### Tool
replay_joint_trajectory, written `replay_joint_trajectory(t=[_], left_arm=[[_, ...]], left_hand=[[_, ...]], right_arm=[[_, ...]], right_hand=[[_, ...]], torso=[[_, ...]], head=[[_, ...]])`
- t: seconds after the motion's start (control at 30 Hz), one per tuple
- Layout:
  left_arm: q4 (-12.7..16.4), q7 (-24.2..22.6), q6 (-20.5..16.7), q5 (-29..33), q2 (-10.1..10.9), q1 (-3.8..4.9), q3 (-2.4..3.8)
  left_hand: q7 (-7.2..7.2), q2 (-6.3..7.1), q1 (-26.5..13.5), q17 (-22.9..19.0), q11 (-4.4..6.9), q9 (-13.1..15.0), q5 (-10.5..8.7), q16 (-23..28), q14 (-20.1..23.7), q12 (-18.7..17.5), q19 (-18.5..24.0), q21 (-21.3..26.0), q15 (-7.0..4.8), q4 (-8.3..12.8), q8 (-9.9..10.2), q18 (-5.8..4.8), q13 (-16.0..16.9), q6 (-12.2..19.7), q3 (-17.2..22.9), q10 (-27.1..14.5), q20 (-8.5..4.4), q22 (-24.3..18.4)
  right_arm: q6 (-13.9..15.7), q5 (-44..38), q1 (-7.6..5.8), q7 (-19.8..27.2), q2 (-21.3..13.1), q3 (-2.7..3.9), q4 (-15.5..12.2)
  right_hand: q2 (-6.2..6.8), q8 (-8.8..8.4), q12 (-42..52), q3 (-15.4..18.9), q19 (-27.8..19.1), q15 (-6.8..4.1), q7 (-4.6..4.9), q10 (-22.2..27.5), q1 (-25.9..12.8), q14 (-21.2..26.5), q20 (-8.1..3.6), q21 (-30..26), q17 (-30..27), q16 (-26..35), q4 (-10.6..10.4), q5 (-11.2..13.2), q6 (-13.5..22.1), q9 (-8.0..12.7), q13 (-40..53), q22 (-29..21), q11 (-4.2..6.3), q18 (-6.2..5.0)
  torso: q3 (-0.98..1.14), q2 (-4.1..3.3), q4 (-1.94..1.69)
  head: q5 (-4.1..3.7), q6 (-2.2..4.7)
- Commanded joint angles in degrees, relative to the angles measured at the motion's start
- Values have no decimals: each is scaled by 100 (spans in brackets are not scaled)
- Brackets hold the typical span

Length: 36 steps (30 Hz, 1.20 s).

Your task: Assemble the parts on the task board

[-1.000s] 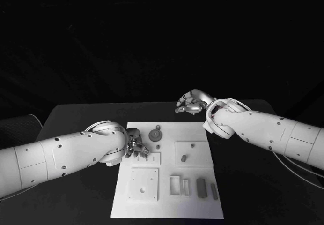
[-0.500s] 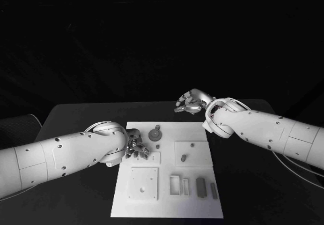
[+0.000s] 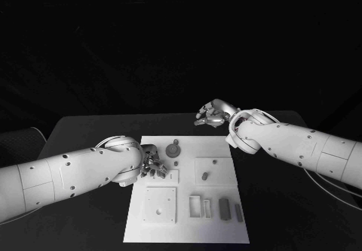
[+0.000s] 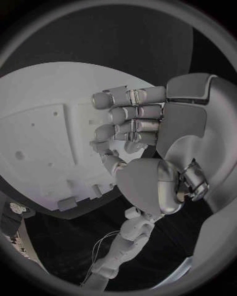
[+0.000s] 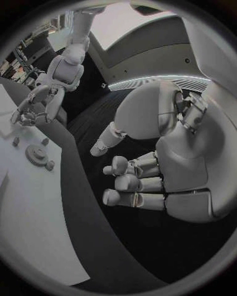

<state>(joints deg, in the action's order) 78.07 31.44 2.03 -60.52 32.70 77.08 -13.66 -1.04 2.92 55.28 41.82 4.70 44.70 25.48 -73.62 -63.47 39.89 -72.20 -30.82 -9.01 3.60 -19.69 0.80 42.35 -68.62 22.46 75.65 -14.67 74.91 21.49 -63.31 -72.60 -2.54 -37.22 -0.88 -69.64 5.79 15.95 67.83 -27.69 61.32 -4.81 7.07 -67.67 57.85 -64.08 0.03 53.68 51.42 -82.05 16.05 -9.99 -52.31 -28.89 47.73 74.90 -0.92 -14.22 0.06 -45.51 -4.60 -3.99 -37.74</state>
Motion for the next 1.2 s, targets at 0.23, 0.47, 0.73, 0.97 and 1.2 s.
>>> replay_joint_trajectory(t=[0.23,0.47,0.73,0.97,1.2], left_arm=[[6,-12,67,-157,-16,-9,4],[5,-1,89,-165,-12,-9,4],[5,-5,101,-165,-15,-9,4],[6,2,114,-201,-25,-9,4],[-6,13,187,-195,-31,-9,4]], left_hand=[[6,-49,-2,-9,20,1,23,-25,-50,31,-24,-29,-88,944,-39,-5,-7,-23,986,0,-43,134],[6,-50,-7,-12,20,4,24,-27,-51,33,-25,-32,-89,943,-40,-4,-8,-21,988,0,-44,134],[5,-45,-15,-14,20,7,22,-29,-51,35,-25,-35,-91,941,-40,-5,-8,-20,988,-1,-45,134],[4,-37,-32,-18,19,12,17,-32,-51,38,-25,-39,-94,932,-41,-6,-9,-16,986,-3,-45,133],[2,-18,-63,-25,16,19,8,-36,-47,43,-23,-44,-97,910,-41,-8,-11,-9,982,-10,-46,132]], right_arm=[[-89,-64,0,29,6,3,-3],[-93,-64,0,32,3,3,-3],[-93,-64,0,37,4,3,-4],[-100,-64,0,37,5,3,-15],[-99,-64,0,54,-14,3,-19]], right_hand=[[-73,-32,-33,5,-36,-28,29,25,1,16,3,-24,-8,32,29,-35,-20,-11,-9,1,7,-78],[-77,-33,-32,7,-36,-28,29,25,-2,17,4,-25,-8,32,27,-35,-20,-12,-9,1,7,-78],[-75,-34,-32,10,-37,-28,29,26,-4,17,5,-25,-8,32,27,-35,-20,-13,-9,2,7,-78],[-73,-34,-32,13,-37,-28,30,26,-8,18,6,-25,-8,32,26,-34,-19,-14,-9,2,6,-78],[-70,-35,-32,17,-38,-27,30,27,-14,18,7,-26,-9,32,24,-32,-20,-15,-9,2,6,-78]], torso=[[5,0,3],[5,1,1],[3,-1,0],[5,0,2],[3,1,0]], head=[[-10,-20],[-9,-27],[-6,-28],[-4,-29],[6,-40]])
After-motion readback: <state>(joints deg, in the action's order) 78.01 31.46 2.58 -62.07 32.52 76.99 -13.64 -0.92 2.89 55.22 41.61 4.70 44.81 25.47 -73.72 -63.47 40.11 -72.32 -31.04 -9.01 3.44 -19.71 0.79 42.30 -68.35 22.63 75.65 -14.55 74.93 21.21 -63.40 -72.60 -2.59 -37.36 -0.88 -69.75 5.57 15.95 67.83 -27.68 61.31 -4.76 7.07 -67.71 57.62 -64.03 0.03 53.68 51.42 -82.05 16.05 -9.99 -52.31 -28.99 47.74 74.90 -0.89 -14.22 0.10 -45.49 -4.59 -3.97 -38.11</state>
